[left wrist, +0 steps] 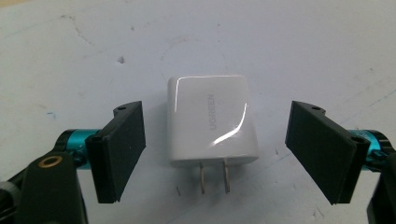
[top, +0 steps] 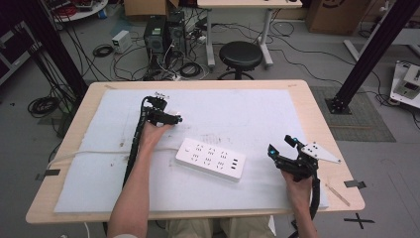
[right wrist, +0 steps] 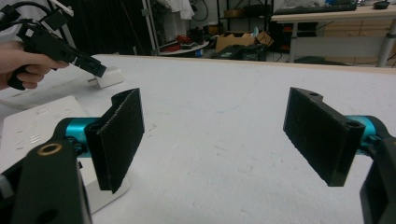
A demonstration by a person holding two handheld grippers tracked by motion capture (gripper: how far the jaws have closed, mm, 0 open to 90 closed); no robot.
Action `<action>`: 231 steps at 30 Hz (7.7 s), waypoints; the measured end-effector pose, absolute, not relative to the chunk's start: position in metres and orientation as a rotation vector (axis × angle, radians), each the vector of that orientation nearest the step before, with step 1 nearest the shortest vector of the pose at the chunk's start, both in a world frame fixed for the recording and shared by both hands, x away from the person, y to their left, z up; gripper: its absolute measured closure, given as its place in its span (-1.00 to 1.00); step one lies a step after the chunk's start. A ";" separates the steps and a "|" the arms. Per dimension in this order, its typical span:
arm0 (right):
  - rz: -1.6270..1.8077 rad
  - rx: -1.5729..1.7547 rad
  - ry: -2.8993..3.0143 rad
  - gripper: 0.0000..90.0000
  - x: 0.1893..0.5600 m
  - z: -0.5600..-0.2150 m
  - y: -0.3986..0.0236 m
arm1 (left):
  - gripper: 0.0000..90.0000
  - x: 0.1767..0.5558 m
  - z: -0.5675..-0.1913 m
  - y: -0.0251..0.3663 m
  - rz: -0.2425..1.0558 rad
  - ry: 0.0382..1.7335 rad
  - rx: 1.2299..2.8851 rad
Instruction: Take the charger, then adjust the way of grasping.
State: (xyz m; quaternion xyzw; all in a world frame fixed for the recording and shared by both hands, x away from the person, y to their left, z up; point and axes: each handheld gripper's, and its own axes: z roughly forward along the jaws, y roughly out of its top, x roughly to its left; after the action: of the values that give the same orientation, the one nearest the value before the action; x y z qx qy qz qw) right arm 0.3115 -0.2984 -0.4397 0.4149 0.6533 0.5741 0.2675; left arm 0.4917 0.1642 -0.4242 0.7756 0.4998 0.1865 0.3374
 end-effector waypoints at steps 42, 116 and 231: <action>1.534 1.122 1.774 -0.54 0.313 -0.440 -0.297 | -0.06 0.499 -0.441 0.161 0.505 1.302 2.062; 1.536 1.119 1.785 -0.54 0.311 -0.439 -0.294 | -0.06 0.311 -0.395 0.114 0.794 0.773 2.005; 2.126 0.906 2.490 0.40 0.320 -0.415 -0.198 | -0.22 0.247 -0.413 0.023 1.145 0.055 1.900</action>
State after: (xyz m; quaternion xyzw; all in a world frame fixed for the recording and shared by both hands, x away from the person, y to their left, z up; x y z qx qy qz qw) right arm 0.3195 -0.1975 -0.4150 0.2644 0.7269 0.6209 -0.1273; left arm 0.2468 0.0234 -0.4130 0.7667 0.0224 0.4620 0.4452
